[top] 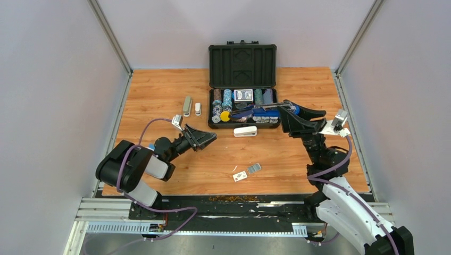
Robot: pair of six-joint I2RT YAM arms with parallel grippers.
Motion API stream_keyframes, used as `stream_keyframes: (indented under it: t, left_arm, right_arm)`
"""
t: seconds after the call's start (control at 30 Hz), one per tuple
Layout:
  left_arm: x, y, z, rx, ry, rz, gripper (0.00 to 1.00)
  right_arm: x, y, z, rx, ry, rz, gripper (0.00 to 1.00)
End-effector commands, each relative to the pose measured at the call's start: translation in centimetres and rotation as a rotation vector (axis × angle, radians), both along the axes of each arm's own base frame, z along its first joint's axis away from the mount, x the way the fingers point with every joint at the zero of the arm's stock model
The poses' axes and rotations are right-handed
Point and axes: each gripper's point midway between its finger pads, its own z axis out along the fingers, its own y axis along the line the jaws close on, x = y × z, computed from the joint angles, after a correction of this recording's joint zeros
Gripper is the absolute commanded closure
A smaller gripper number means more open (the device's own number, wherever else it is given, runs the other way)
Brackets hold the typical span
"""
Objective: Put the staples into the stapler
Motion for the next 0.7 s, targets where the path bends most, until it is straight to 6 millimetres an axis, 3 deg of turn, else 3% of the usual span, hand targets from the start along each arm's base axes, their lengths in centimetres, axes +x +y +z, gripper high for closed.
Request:
stream_keyframes:
  t: [0.0, 0.17, 0.3, 0.33, 0.47, 0.57, 0.67]
  left_arm:
    - [-0.5, 0.4, 2.9, -0.022, -0.145, 0.008, 0.45]
    - [-1.0, 0.0, 5.8, 0.009, -0.264, -0.007, 0.43]
    - [-1.1, -0.9, 7.6, 0.214, -0.413, -0.007, 0.39]
    - [-1.3, -0.6, 9.3, 0.268, -0.484, 0.019, 0.35]
    - [-1.0, 1.1, 12.0, 0.545, -0.624, 0.125, 0.22]
    - [-1.3, 1.6, 14.9, 0.613, -0.739, 0.143, 0.17]
    - [-1.8, 0.9, 16.5, 0.617, -0.815, 0.100, 0.12]
  right_arm:
    - [-2.8, -1.3, 4.7, 0.092, -0.150, 0.016, 1.00]
    - [-2.8, -0.4, 3.2, 0.039, -0.128, 0.048, 1.00]
    - [-2.6, 0.2, 1.7, 0.000, -0.102, 0.067, 1.00]
    - [-2.6, 0.4, 1.3, -0.009, -0.097, 0.071, 1.00]
    - [-2.7, 1.1, -0.3, -0.045, -0.081, 0.104, 1.00]
    - [-3.0, 1.7, -1.1, -0.066, -0.082, 0.135, 1.00]
    - [-3.2, 2.2, -1.6, -0.083, -0.082, 0.168, 1.00]
